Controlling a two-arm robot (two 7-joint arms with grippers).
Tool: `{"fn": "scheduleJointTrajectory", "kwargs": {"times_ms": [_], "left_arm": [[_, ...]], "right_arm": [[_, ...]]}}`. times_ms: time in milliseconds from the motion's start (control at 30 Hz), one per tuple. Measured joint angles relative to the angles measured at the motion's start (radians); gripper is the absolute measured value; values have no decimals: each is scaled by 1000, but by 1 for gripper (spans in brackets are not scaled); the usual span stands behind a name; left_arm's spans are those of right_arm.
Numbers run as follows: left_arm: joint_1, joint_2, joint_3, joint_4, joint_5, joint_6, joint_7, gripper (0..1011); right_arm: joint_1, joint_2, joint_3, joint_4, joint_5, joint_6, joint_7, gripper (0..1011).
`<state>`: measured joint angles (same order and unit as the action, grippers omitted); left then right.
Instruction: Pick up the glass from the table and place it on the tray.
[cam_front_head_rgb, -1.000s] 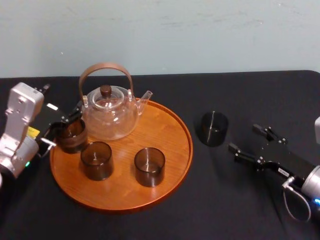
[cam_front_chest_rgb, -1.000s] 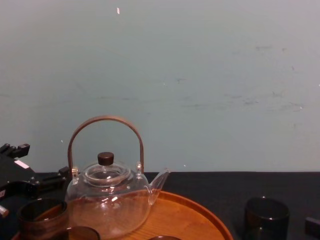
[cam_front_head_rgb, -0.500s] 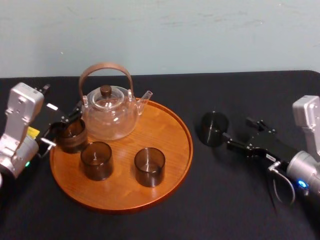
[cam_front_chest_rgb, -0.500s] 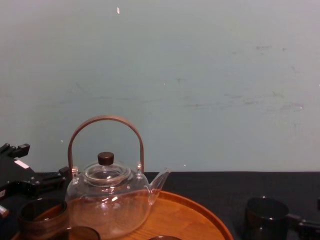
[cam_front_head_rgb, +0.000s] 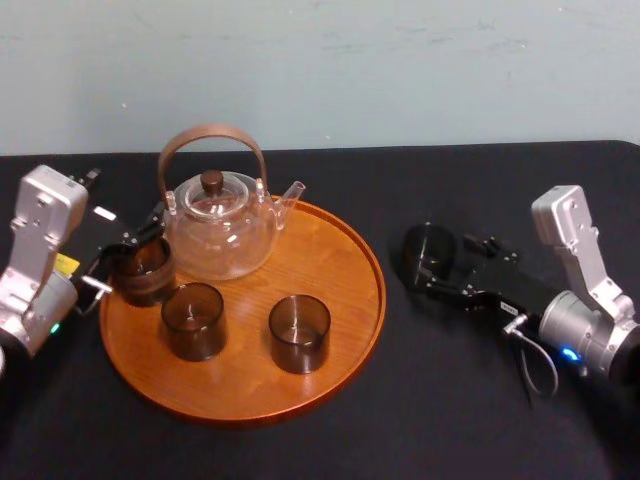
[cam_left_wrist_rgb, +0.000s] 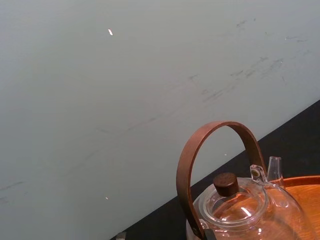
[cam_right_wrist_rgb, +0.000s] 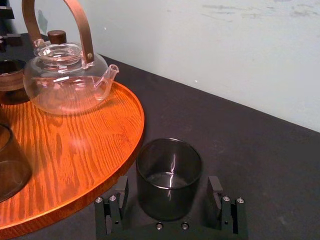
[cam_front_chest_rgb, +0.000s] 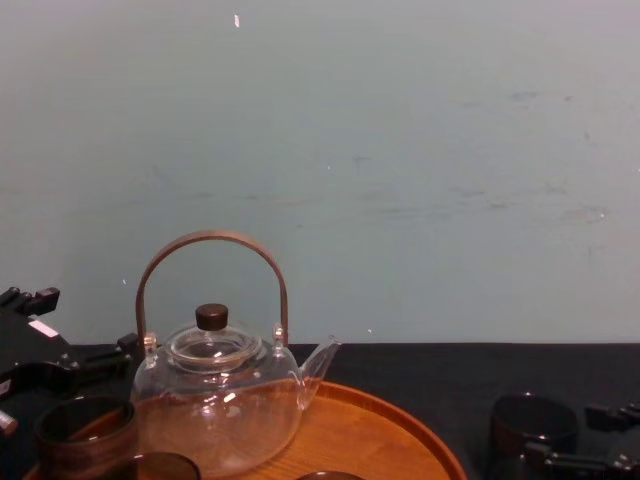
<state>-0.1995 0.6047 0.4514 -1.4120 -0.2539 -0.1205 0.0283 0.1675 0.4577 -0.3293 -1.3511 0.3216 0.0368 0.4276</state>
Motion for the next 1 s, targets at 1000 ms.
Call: {"fn": "scheduleJointTrajectory", "kwargs": {"times_ms": [1000], "left_arm": [[0,0,0,0,0,0,0,1001]], "right_arm": [[109,-71,-28,123,-40,3,20,1002]]}}
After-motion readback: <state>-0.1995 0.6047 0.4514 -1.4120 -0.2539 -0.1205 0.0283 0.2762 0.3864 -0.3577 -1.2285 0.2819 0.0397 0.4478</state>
